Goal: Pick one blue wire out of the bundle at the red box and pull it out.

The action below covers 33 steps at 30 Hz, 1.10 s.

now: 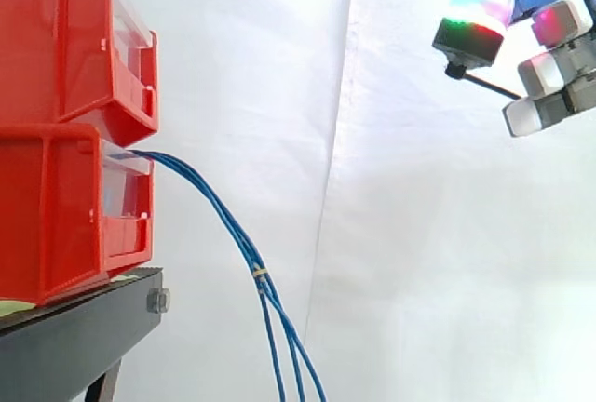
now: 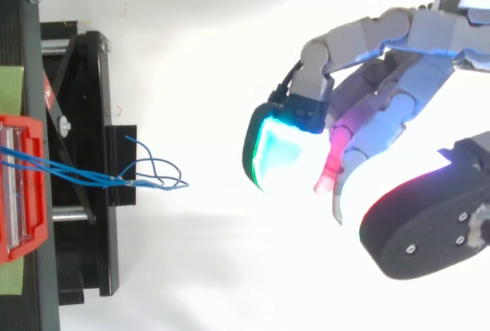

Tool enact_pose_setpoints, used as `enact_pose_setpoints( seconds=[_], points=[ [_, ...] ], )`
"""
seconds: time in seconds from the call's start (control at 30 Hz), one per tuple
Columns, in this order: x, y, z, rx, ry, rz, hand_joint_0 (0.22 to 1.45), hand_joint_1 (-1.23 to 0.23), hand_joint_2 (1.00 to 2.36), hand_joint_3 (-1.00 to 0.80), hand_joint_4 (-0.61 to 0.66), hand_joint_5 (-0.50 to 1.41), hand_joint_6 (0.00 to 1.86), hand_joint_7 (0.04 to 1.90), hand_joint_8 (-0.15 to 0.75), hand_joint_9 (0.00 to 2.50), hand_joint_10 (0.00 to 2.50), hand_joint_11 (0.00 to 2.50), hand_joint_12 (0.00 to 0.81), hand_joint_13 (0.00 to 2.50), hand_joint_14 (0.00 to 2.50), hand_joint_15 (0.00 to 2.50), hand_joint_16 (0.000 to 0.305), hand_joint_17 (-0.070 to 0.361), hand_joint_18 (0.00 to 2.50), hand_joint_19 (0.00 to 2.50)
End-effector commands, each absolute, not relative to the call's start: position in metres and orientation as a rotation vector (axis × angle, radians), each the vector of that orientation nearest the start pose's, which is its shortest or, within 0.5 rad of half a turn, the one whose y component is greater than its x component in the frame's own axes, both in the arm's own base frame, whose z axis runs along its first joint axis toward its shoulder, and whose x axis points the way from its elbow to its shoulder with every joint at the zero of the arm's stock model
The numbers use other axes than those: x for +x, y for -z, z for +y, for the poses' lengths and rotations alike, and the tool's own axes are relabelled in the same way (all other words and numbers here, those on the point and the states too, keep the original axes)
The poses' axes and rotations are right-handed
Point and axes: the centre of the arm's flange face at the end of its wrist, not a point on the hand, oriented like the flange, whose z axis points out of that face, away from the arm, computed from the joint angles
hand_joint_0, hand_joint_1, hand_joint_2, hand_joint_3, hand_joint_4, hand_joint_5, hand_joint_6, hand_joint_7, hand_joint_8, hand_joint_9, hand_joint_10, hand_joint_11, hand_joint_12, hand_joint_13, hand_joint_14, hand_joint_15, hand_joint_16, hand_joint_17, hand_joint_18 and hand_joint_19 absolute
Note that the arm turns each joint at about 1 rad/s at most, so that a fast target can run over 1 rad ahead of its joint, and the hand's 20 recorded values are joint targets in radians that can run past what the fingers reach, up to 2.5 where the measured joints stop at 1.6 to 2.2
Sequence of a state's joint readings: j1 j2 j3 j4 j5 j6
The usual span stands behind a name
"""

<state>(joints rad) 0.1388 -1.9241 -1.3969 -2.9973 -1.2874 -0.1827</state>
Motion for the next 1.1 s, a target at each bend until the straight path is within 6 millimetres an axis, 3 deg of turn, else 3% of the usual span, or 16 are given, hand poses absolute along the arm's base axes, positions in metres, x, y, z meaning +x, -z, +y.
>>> enact_pose_setpoints(
  seconds=[0.0,0.3,0.53,0.57,0.67,0.93,1.07],
  points=[
    [0.645,-0.381,-0.071,1.165,-0.943,1.228,0.57,-0.51,1.01,-0.38,0.28,-0.13,0.5,1.06,0.332,1.11,0.02,0.6,0.382,0.86,0.02,0.46,0.058,0.13,0.64,0.43],
    [0.653,-0.366,-0.068,1.166,-0.94,1.235,0.58,-0.63,1.01,-0.41,0.28,-0.12,0.5,1.16,0.327,1.01,0.02,0.6,0.389,0.82,0.02,0.45,0.057,0.128,0.65,0.41],
    [0.665,-0.32,-0.071,1.206,-0.88,1.285,0.59,-0.72,1.0,-0.48,0.29,-0.11,0.5,1.17,0.322,0.99,0.01,0.6,0.383,0.8,0.02,0.45,0.055,0.124,0.66,0.39],
    [0.671,-0.3,-0.074,1.229,-0.838,1.274,0.59,-0.72,1.0,-0.48,0.3,-0.11,0.5,1.17,0.321,0.98,0.01,0.59,0.385,0.8,0.02,0.44,0.055,0.123,0.66,0.41],
    [0.679,-0.283,-0.076,1.236,-0.811,1.247,0.59,-0.73,1.0,-0.47,0.31,-0.1,0.5,1.16,0.319,0.98,0.01,0.59,0.384,0.79,0.02,0.45,0.055,0.123,0.65,0.41],
    [0.694,-0.25,-0.084,1.214,-0.783,1.207,0.56,-0.67,1.0,-0.46,0.34,-0.09,0.5,1.1,0.323,0.98,0.01,0.55,0.388,0.78,0.02,0.44,0.056,0.125,0.62,0.41],
    [0.699,-0.244,-0.086,1.19,-0.751,1.185,0.55,-0.66,1.0,-0.45,0.35,-0.09,0.5,1.07,0.319,0.98,0.01,0.55,0.388,0.78,0.02,0.44,0.056,0.126,0.61,0.42]
  ],
)
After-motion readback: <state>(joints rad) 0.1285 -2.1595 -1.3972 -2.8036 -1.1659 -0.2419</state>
